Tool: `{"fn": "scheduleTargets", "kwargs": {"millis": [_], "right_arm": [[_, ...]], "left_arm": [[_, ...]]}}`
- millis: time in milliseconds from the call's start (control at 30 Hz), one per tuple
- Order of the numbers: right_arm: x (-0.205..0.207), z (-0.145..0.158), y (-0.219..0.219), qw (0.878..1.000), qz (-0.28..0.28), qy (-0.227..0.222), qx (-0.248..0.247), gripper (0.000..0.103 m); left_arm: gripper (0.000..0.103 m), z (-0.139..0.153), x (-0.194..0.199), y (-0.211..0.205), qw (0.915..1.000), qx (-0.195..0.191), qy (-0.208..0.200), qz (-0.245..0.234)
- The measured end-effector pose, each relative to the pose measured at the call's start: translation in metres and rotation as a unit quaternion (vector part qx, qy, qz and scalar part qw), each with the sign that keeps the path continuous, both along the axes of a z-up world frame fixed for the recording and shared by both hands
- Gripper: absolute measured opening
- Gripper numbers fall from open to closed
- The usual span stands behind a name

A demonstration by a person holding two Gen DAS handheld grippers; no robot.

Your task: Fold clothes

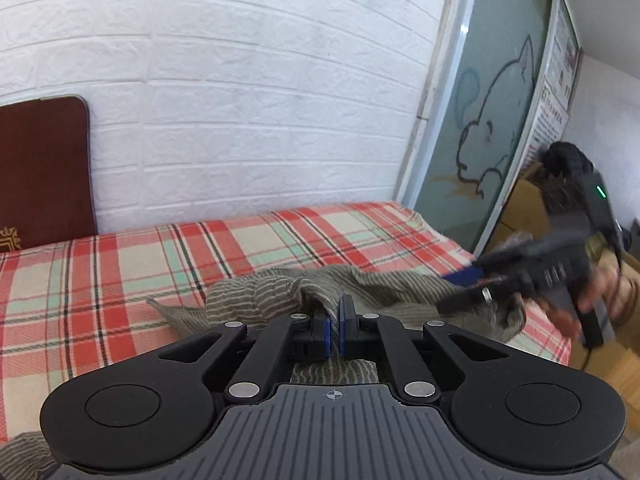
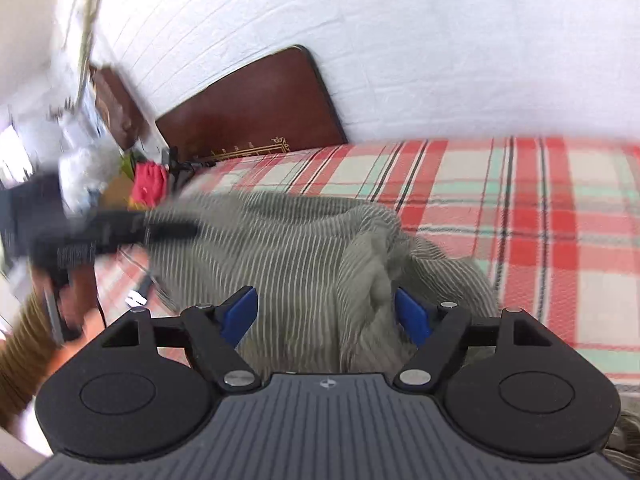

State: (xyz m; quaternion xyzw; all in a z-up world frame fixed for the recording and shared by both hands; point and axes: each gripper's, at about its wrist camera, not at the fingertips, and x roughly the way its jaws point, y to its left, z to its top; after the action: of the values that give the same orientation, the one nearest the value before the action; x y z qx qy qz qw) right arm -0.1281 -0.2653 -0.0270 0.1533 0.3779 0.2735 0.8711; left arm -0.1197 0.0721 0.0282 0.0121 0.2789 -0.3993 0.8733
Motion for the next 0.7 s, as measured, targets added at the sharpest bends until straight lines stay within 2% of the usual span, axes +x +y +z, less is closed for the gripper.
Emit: {"fn": "scheduleTargets", "kwargs": {"millis": [200, 233, 267, 300, 333, 433, 567, 700], "right_arm": [[0.023, -0.007, 0.010, 0.999, 0.018, 0.032, -0.021, 0.079], [0.027, -0.008, 0.012, 0.999, 0.021, 0.037, -0.024, 0.078], [0.031, -0.009, 0.013, 0.998, 0.024, 0.042, -0.028, 0.072], [0.035, -0.010, 0.015, 0.998, 0.027, 0.048, -0.031, 0.031], [0.039, -0.011, 0.017, 0.998, 0.030, 0.053, -0.035, 0.008], [0.049, -0.008, 0.021, 0.997, 0.034, 0.057, -0.046, 0.008], [0.050, 0.044, 0.018, 0.997, 0.003, -0.041, -0.066, 0.007], [0.056, 0.090, 0.014, 0.988, -0.031, -0.126, -0.084, 0.007]], "left_arm": [[0.000, -0.014, -0.005, 0.003, 0.9997, 0.020, 0.009, 0.001], [0.000, -0.015, -0.004, 0.002, 0.9996, 0.025, 0.009, 0.005], [0.000, -0.016, -0.002, 0.002, 0.9995, 0.030, 0.010, 0.008], [0.000, -0.017, 0.000, 0.002, 0.9993, 0.034, 0.010, 0.012], [0.000, -0.019, 0.001, 0.002, 0.9991, 0.039, 0.011, 0.016], [0.000, -0.014, 0.011, 0.001, 0.9987, 0.042, 0.002, 0.031], [0.000, 0.017, 0.039, -0.002, 0.9976, 0.012, -0.035, 0.059], [0.000, 0.042, 0.077, -0.016, 0.9930, 0.002, -0.074, 0.092]]}}
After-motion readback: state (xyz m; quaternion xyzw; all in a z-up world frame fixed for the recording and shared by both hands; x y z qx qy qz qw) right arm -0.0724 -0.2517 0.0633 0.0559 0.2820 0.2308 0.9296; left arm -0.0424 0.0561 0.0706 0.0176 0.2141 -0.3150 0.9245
